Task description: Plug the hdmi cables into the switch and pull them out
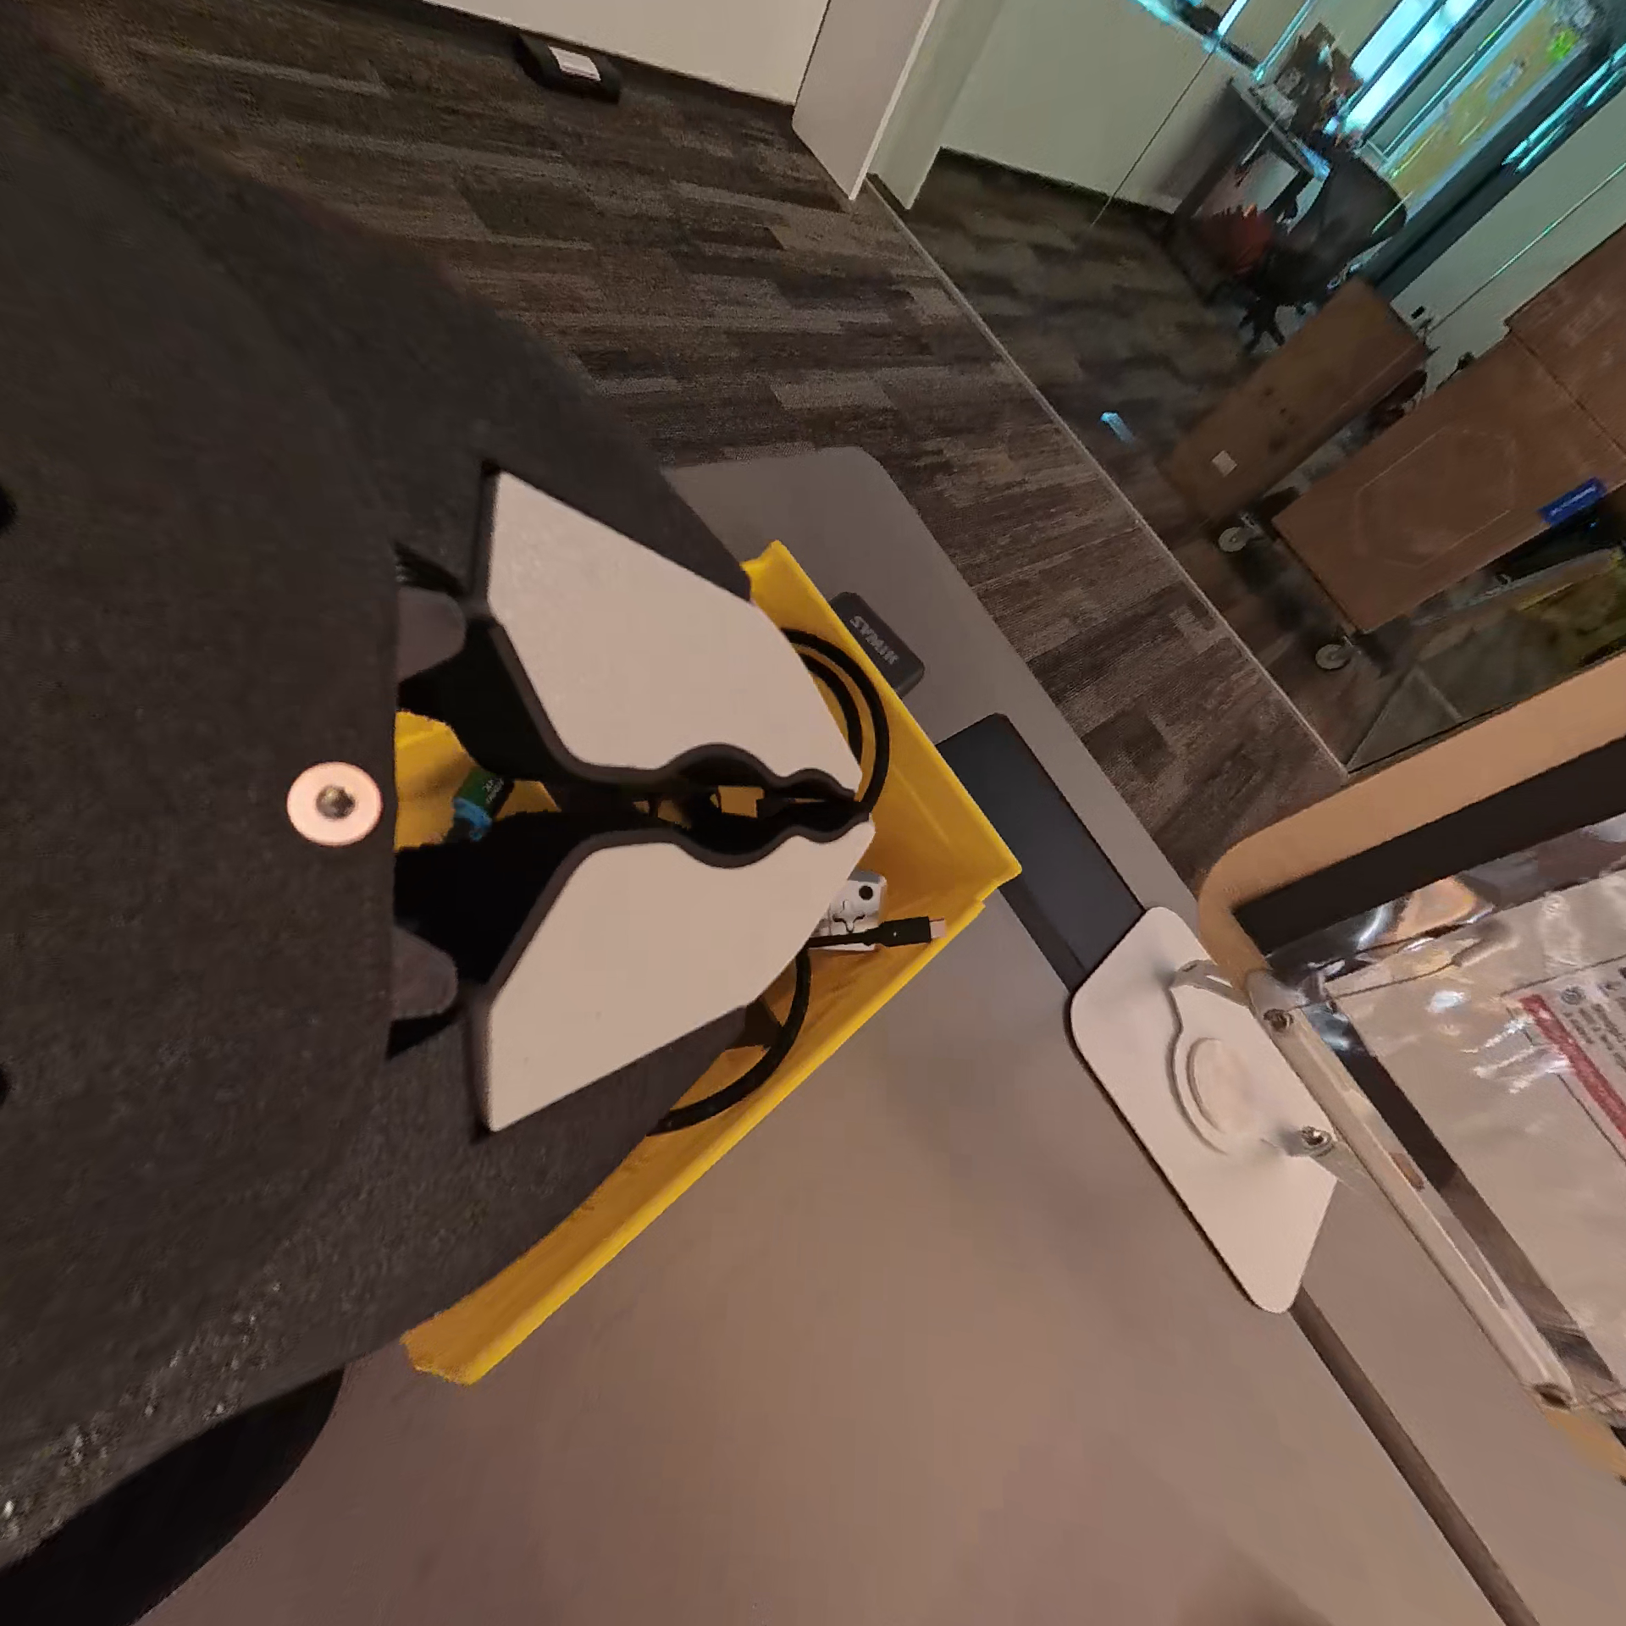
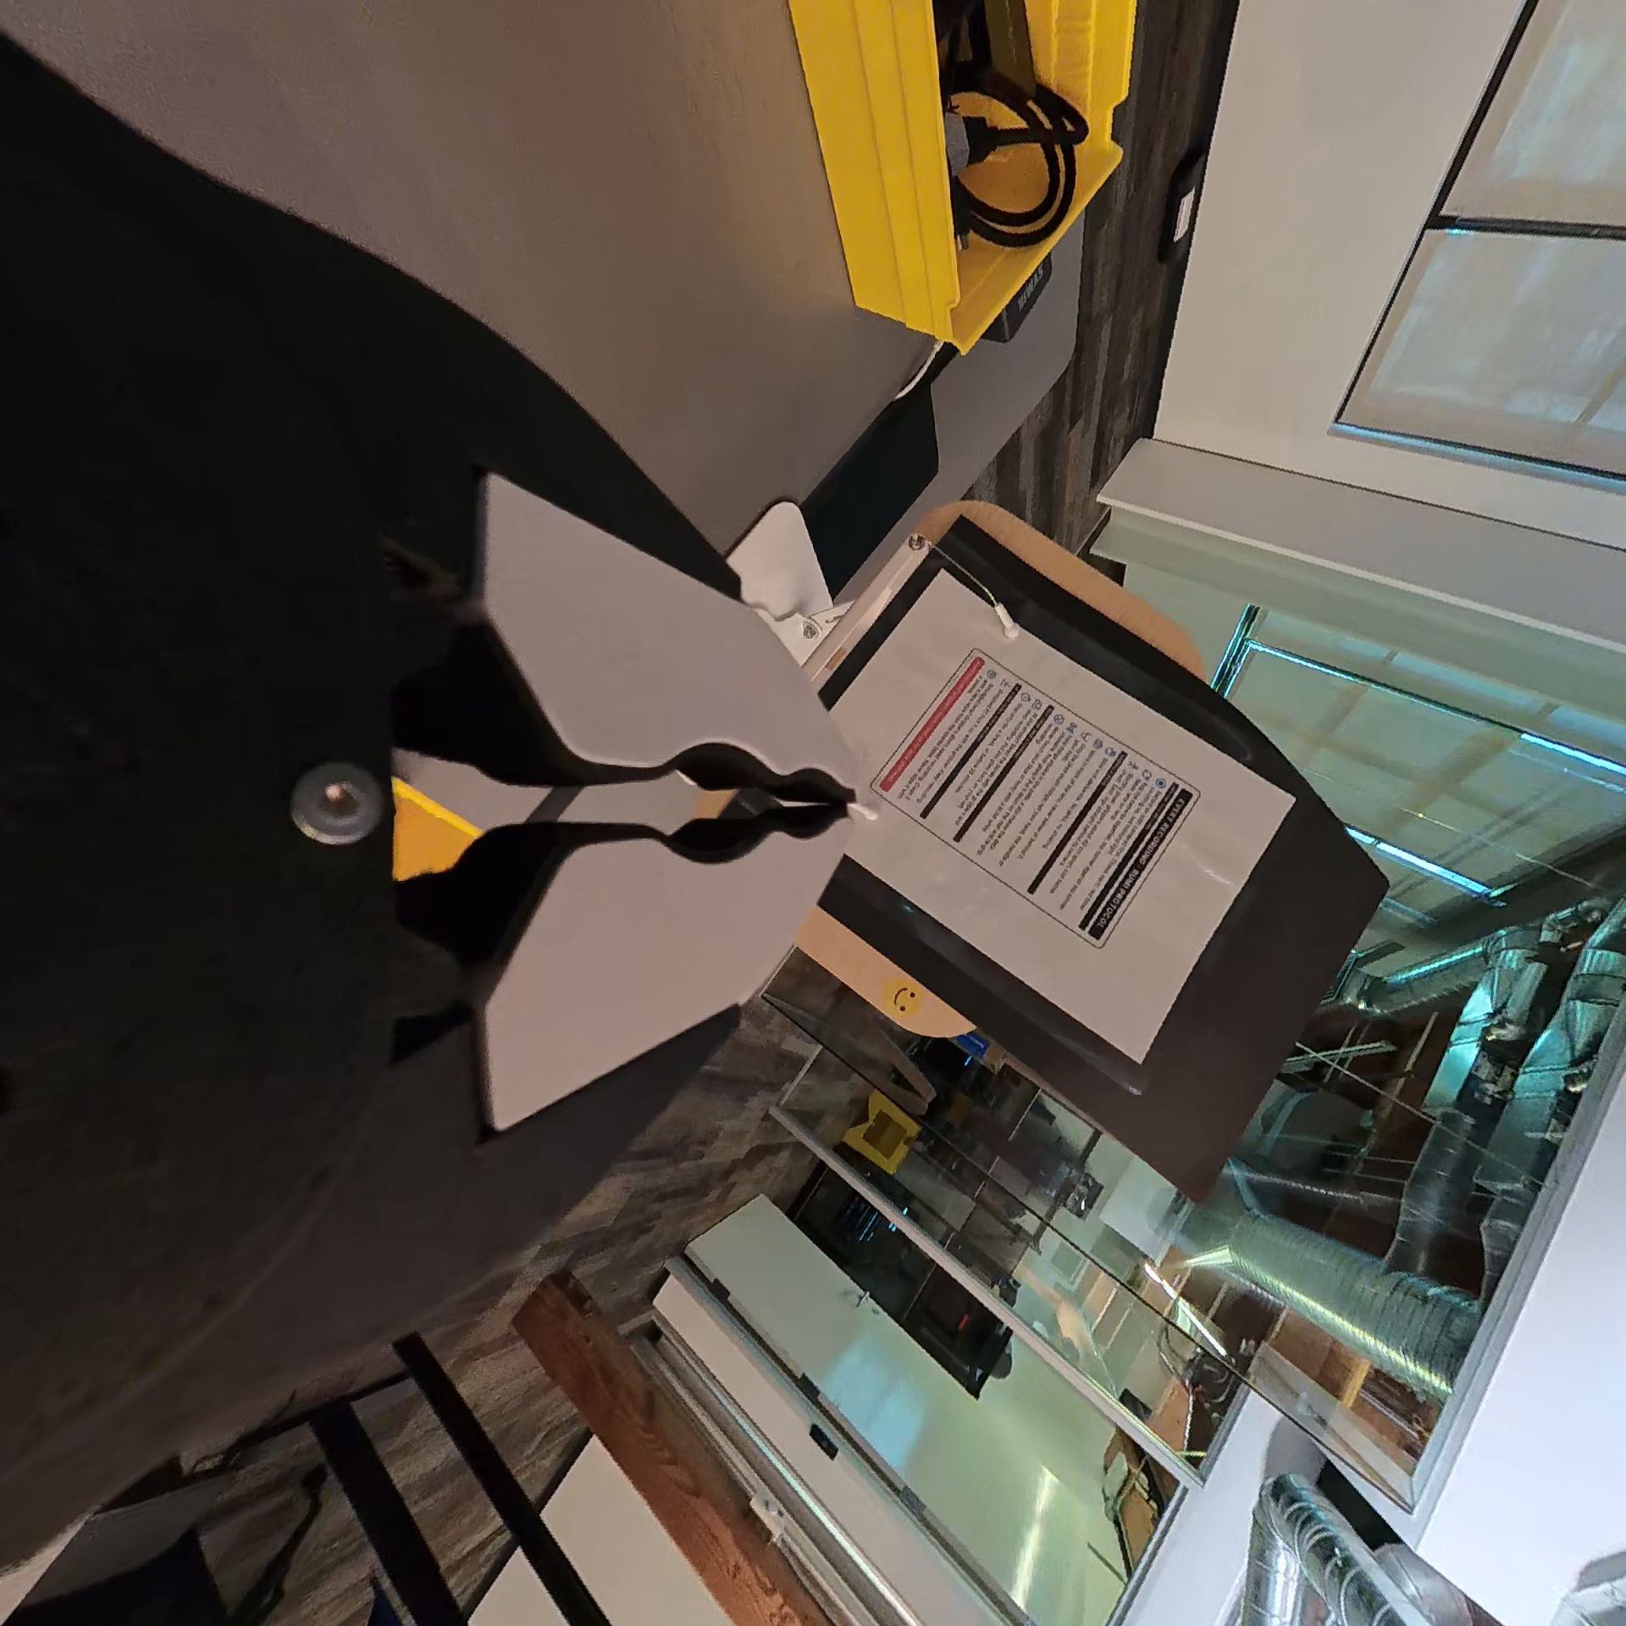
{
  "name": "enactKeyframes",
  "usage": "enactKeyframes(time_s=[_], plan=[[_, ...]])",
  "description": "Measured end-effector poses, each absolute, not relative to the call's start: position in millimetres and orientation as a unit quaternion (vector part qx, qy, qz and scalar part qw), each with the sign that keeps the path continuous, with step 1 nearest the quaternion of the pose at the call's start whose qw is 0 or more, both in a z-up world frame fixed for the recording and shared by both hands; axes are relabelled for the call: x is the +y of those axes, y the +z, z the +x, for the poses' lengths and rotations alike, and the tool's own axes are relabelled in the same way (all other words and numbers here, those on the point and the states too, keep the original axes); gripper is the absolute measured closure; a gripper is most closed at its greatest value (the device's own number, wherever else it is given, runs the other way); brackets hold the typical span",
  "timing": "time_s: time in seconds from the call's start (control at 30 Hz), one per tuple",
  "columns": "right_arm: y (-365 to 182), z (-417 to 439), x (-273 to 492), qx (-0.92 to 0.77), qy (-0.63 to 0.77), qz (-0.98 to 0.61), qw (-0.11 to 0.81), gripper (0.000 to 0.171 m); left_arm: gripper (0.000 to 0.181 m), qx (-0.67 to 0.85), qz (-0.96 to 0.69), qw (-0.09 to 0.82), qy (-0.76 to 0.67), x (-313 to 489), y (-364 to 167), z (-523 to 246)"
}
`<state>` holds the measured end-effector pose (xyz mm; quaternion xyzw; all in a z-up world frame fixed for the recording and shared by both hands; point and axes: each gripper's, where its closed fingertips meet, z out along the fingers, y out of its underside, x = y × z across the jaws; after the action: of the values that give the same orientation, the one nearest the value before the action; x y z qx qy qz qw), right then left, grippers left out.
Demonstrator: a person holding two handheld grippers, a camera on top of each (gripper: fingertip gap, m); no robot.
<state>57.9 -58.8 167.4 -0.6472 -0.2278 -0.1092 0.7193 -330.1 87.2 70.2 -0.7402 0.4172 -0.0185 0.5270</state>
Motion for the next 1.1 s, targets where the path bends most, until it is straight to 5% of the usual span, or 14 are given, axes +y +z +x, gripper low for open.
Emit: enactKeyframes(time_s=[0.1,0.33,0.43,0.57,1.1], plan=[[166,62,-57,-0.222,-0.111,-0.652,0.717,0.168,0.181,0.434,-0.768,0.471,-0.013,101,36,-330],[164,81,-49,-0.177,-0.129,-0.664,0.715,0.132,0.119,0.297,-0.883,0.355,-0.076,148,-32,-348],[160,87,-45,-0.169,-0.132,-0.673,0.708,0.128,0.108,0.232,-0.912,0.301,-0.151,157,-52,-346],[155,89,-41,-0.17,-0.139,-0.681,0.698,0.127,0.123,0.166,-0.919,0.302,-0.192,178,-61,-348],[145,92,-35,-0.177,-0.174,-0.694,0.676,0.126,0.135,0.129,-0.945,0.271,-0.134,206,-94,-357]])
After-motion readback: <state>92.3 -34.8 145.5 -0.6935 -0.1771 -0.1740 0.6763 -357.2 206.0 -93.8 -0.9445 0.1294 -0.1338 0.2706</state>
